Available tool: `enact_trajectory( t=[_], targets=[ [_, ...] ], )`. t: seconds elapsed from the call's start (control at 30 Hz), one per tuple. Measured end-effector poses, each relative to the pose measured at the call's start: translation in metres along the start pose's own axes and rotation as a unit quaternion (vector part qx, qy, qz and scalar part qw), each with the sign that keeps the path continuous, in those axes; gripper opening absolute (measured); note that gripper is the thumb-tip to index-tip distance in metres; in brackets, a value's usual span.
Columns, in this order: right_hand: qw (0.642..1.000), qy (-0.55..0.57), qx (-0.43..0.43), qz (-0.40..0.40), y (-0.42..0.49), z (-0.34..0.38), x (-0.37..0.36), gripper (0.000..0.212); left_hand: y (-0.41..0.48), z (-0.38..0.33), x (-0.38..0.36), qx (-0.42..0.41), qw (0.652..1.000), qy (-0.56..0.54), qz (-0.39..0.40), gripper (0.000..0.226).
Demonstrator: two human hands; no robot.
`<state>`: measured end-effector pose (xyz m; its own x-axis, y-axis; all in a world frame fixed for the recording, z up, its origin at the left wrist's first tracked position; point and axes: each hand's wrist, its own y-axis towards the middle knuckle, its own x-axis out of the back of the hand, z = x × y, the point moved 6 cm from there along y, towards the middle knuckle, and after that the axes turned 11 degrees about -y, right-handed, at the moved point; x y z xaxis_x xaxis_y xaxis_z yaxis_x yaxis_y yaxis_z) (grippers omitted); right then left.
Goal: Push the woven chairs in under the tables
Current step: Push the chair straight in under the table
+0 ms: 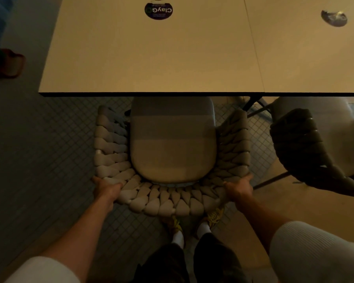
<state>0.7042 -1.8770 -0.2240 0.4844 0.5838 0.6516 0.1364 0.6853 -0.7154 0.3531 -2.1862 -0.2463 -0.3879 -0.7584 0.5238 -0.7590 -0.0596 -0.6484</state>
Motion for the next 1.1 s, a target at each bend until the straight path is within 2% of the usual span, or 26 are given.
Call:
enact_trajectory(
  t=[0.13,0.3,0.4,0.53,0.67,0.73,0.83,0.97,1.1],
  targets=[
    [1.0,0.003,-0.007,0.008,0.004,0.002,0.003,0.111,0.003,0.004,-0.004,-0.003,1.0,-0.002,0.001,0.099],
    [1.0,-0.003,-0.004,0.009,0.0,-0.003,0.001,0.103,-0.001,0.002,-0.002,-0.002,0.999,0.032,-0.006,0.104],
    [1.0,0.001,-0.003,0.014,0.001,-0.002,-0.002,0.107,0.008,0.003,0.002,-0.01,0.999,0.042,-0.011,0.115],
    [1.0,-0.014,-0.018,0.02,0.0,-0.004,-0.004,0.109,0.013,0.007,0.004,-0.001,0.999,0.053,-0.009,0.114],
    [1.0,-0.018,-0.009,0.024,0.0,0.007,-0.003,0.114,0.056,0.038,-0.005,0.031,0.999,0.008,0.01,0.148],
    [1.0,-0.011,-0.016,0.022,0.001,0.012,-0.002,0.122,0.062,0.042,-0.009,0.05,0.999,0.001,0.004,0.145],
    [0.999,-0.02,-0.029,0.025,0.004,0.011,-0.001,0.113,0.041,0.027,-0.007,0.047,0.999,0.013,-0.001,0.128],
    [0.999,-0.045,-0.002,0.011,0.009,0.011,0.005,0.105,0.007,0.005,-0.003,0.022,0.998,0.058,-0.006,0.109],
    [0.999,-0.044,-0.004,0.013,0.007,0.01,0.002,0.105,0.01,0.008,-0.001,0.016,0.997,0.073,-0.011,0.103]
  ],
)
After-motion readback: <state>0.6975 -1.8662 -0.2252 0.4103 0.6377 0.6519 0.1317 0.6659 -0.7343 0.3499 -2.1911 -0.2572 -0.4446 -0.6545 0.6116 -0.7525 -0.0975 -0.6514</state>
